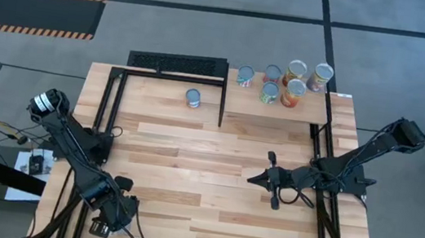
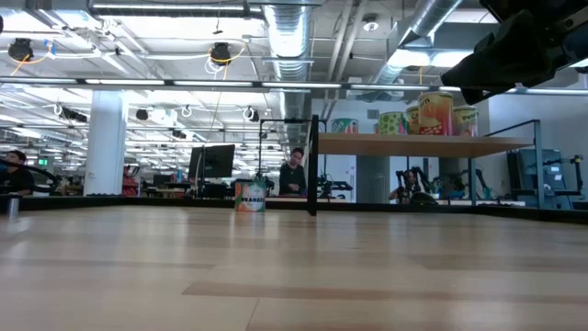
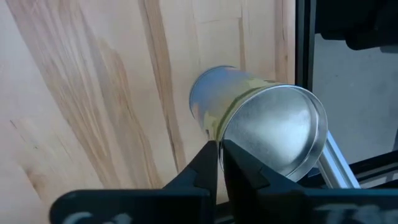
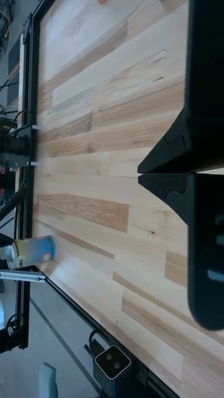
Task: Pick and place cans onto a shelf
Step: Put the canned peaches on the shelf
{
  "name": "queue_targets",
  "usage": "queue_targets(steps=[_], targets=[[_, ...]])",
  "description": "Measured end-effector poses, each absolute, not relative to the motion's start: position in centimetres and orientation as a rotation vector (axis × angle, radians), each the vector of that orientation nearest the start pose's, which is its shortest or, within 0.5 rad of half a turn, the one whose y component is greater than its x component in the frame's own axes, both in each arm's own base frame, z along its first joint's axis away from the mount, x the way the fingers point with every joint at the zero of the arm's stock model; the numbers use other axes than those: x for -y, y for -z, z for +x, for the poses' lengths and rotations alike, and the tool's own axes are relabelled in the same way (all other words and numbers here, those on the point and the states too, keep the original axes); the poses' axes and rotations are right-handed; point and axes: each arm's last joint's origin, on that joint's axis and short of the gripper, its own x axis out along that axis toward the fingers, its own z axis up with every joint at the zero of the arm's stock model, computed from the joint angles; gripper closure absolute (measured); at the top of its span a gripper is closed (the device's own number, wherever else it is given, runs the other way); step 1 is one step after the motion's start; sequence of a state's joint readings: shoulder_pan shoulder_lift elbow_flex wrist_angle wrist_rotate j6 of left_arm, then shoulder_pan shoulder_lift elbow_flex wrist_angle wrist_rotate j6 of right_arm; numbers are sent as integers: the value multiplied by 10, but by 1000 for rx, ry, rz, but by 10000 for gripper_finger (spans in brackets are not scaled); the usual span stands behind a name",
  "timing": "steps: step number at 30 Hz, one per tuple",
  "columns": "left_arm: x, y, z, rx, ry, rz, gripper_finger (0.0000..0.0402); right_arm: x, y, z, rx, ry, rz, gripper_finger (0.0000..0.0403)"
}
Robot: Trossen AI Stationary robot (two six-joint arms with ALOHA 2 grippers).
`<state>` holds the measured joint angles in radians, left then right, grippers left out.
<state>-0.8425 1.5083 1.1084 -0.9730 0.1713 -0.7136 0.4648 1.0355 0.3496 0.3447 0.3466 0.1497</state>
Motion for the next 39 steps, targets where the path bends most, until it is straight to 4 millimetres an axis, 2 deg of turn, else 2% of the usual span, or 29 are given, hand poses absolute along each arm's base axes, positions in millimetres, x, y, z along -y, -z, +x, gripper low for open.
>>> queue_targets(steps=[8, 11, 15, 19, 24, 27, 33, 39], targets=[[206, -230, 179, -1536, 297, -84, 343, -82, -190, 185, -322, -93, 14, 392], [210, -224, 181, -1566, 311, -76, 338, -82, -190, 185, -322, -93, 13, 392], [213, -220, 183, -1586, 352, -58, 358, -82, -190, 185, -323, -93, 13, 392], [205, -228, 186, -1547, 330, -75, 395, -82, -190, 185, -324, -93, 13, 392], [178, -245, 195, -1420, 192, -114, 400, -82, -190, 185, -324, -93, 13, 392], [157, -252, 208, -1352, 92, -159, 401, -82, -190, 185, -322, -94, 14, 392], [95, -257, 246, -1204, -190, -304, 401, -82, -190, 185, -322, -94, 15, 392], [42, -263, 292, -936, -174, -308, 401, -82, -190, 185, -322, -92, 22, 392]])
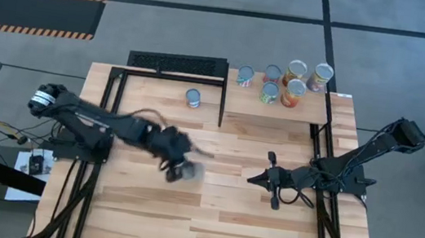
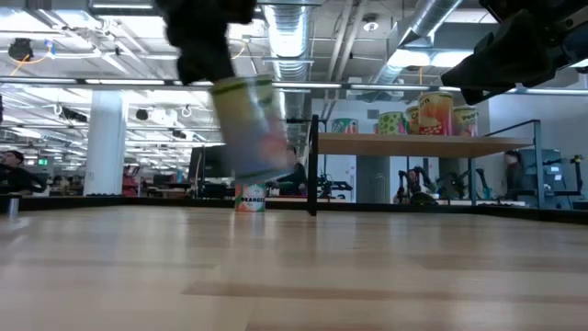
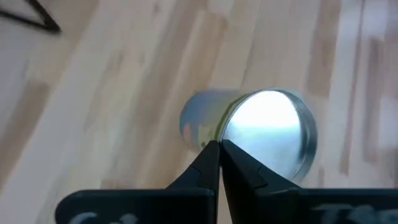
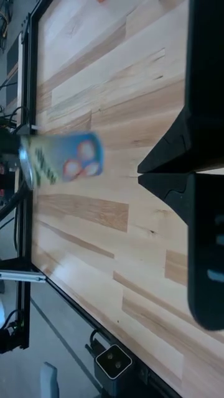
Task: Pick and place cans onto a shelf
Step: Put the canned peaches on the shelf
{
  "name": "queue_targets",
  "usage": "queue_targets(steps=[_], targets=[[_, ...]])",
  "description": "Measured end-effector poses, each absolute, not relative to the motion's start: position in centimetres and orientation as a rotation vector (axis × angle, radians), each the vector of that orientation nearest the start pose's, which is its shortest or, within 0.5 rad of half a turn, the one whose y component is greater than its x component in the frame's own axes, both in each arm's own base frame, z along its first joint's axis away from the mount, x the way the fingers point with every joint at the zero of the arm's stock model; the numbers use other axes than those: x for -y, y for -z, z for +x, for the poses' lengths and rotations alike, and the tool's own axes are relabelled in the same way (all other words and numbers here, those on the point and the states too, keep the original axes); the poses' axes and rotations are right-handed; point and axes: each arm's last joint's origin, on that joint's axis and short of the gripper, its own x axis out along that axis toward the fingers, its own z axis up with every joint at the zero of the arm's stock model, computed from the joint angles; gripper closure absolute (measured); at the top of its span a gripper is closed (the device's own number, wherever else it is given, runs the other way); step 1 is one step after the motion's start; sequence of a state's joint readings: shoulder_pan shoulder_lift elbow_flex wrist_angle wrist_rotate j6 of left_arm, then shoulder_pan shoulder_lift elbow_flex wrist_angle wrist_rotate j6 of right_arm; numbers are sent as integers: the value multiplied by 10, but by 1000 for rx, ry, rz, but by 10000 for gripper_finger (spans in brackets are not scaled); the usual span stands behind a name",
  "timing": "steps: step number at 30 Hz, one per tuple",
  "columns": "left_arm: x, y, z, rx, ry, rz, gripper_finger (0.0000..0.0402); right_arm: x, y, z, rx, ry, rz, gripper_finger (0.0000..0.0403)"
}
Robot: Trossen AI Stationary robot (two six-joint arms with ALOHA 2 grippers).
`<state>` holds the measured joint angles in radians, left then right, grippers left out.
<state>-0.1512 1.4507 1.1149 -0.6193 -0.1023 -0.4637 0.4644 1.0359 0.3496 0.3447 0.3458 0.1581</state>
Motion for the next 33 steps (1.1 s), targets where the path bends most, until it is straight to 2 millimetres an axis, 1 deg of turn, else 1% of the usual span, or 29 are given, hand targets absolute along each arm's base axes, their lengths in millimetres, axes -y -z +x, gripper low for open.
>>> queue_targets(steps=[3, 6, 8, 10, 13, 17, 22, 27, 33], targets=[[19, -258, 309, -875, -142, -327, 401, -82, -191, 186, -318, -92, 27, 392], [5, -247, 326, -844, -104, -369, 401, -82, -191, 186, -320, -92, 25, 392], [2, -239, 336, -827, -66, -394, 401, -82, -190, 186, -323, -92, 24, 392], [-1, -229, 343, -855, -51, -404, 401, -82, -190, 186, -323, -92, 24, 392], [-3, -221, 355, -883, -44, -372, 401, -82, -190, 185, -325, -92, 23, 392], [-4, -219, 372, -880, -29, -338, 401, -82, -190, 185, -327, -92, 22, 392], [-6, -221, 383, -866, -22, -321, 401, -82, -190, 185, -327, -95, 23, 392], [-13, -223, 384, -849, -37, -327, 396, -82, -189, 185, -332, -94, 25, 392], [-13, -223, 384, -851, -9, -314, 371, -82, -189, 185, -332, -94, 28, 392]])
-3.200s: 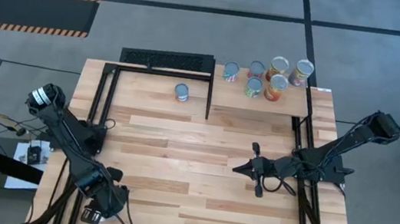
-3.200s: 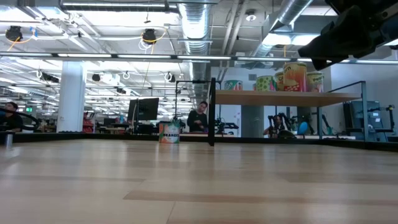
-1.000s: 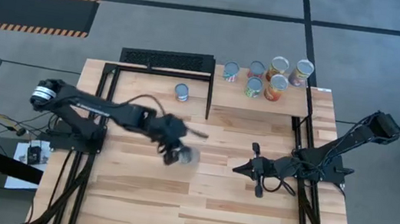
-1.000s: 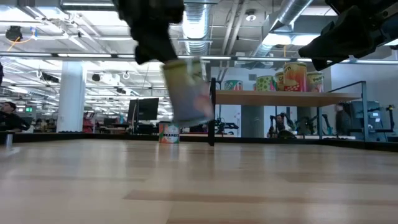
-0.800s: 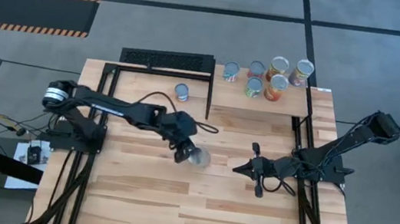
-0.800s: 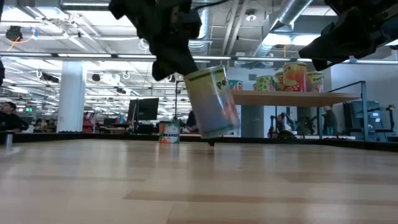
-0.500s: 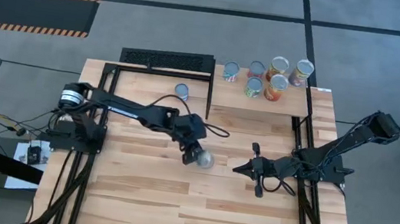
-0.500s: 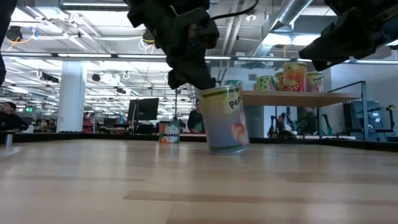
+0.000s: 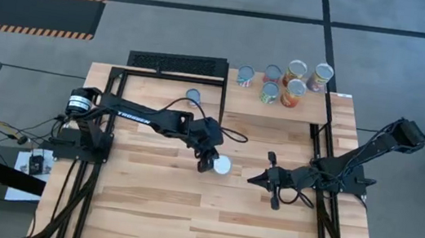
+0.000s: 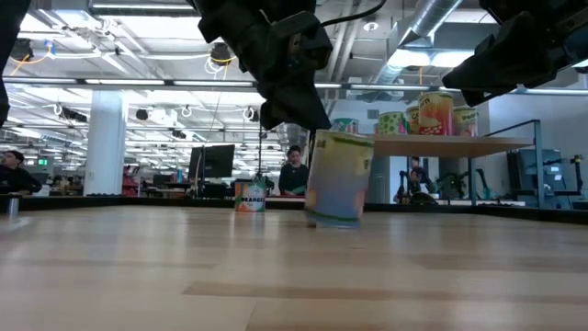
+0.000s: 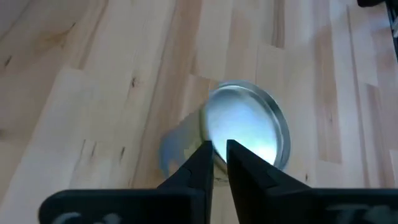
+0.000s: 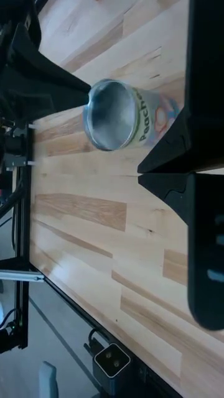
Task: Pick and place cans onto a shelf
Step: Put the canned peaches on the shelf
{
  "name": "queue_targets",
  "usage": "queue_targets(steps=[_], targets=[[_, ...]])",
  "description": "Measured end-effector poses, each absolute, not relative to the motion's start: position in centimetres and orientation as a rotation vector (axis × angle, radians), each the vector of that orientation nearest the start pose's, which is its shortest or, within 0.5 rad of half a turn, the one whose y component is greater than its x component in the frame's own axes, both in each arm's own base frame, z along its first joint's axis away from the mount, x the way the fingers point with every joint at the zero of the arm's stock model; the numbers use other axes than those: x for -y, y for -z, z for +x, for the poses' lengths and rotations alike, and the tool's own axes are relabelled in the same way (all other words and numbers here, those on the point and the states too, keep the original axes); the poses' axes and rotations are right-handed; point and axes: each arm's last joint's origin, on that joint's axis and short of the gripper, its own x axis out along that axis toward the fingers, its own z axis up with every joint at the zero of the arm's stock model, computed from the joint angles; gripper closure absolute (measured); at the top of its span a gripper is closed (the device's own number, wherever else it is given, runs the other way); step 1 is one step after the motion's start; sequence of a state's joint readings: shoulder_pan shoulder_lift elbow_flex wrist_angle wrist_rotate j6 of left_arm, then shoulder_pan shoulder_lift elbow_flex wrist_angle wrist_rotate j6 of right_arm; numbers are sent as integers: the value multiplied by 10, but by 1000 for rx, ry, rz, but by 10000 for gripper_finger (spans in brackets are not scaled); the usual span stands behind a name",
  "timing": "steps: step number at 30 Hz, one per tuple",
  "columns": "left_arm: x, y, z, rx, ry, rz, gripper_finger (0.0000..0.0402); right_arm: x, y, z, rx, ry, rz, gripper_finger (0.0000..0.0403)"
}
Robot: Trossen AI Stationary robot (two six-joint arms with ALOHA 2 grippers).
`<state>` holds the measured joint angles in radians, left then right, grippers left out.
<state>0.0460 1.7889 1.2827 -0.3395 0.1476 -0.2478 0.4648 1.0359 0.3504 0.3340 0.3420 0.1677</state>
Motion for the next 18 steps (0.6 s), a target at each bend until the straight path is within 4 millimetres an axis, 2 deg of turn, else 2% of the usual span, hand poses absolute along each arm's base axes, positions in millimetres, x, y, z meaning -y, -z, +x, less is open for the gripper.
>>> queue_targets(steps=[11, 14, 18], targets=[[-15, -229, 379, -853, 26, -224, 338, -83, -189, 185, -334, -99, 35, 391], [-14, -230, 373, -824, 50, -174, 348, -86, -189, 183, -337, -116, 31, 391], [-10, -220, 360, -736, 69, -159, 381, -89, -189, 181, -338, -131, 27, 391]])
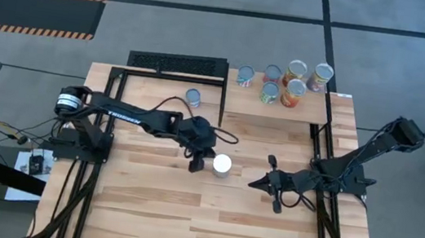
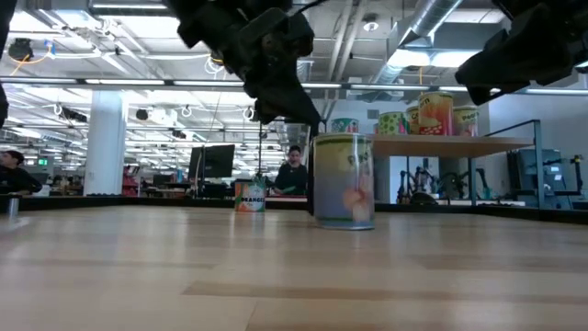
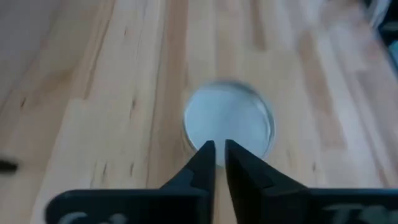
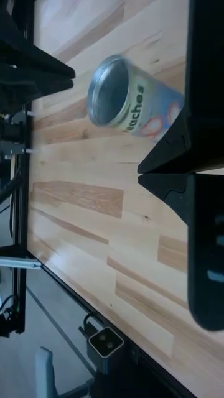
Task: Pick and place cans onto a shelf
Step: Put the canned peaches on the shelf
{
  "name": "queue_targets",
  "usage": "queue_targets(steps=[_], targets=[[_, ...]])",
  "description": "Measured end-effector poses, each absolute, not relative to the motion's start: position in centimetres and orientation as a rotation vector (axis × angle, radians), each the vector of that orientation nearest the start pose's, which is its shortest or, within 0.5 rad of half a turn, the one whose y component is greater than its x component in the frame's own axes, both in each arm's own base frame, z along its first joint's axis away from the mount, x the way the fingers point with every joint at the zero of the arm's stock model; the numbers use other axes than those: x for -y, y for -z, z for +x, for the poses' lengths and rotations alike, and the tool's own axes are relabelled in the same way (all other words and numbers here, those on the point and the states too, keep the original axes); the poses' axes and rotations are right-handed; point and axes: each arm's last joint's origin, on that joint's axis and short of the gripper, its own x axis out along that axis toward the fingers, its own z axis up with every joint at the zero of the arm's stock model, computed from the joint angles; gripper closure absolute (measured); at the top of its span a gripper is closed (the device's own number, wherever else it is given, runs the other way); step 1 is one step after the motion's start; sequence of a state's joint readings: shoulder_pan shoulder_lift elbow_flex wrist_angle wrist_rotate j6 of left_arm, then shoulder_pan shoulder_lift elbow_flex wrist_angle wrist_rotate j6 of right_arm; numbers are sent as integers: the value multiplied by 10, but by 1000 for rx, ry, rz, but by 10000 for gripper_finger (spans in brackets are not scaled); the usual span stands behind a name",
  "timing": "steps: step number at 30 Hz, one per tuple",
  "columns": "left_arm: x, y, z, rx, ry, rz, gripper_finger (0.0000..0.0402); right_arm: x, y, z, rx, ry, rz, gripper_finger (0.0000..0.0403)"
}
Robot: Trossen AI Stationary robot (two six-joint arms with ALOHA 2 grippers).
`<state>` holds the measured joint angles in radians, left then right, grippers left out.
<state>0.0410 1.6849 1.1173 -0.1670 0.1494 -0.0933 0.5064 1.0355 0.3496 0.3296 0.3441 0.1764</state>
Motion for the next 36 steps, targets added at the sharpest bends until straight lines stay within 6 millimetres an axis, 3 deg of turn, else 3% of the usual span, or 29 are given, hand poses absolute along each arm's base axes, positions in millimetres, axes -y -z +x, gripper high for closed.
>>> queue_targets(steps=[8, 17, 26, 36], targets=[[-9, -202, 319, -465, 72, -150, 394, -86, -189, 183, -328, -85, 25, 391], [-8, -176, 278, -129, 50, -94, 401, -64, -191, 192, -312, 23, 53, 390], [-12, -158, 245, -19, -54, -2, 401, -53, -216, 206, -271, 55, 64, 357], [-20, -147, 225, -11, -119, -3, 401, -54, -246, 215, -315, 93, 50, 281]])
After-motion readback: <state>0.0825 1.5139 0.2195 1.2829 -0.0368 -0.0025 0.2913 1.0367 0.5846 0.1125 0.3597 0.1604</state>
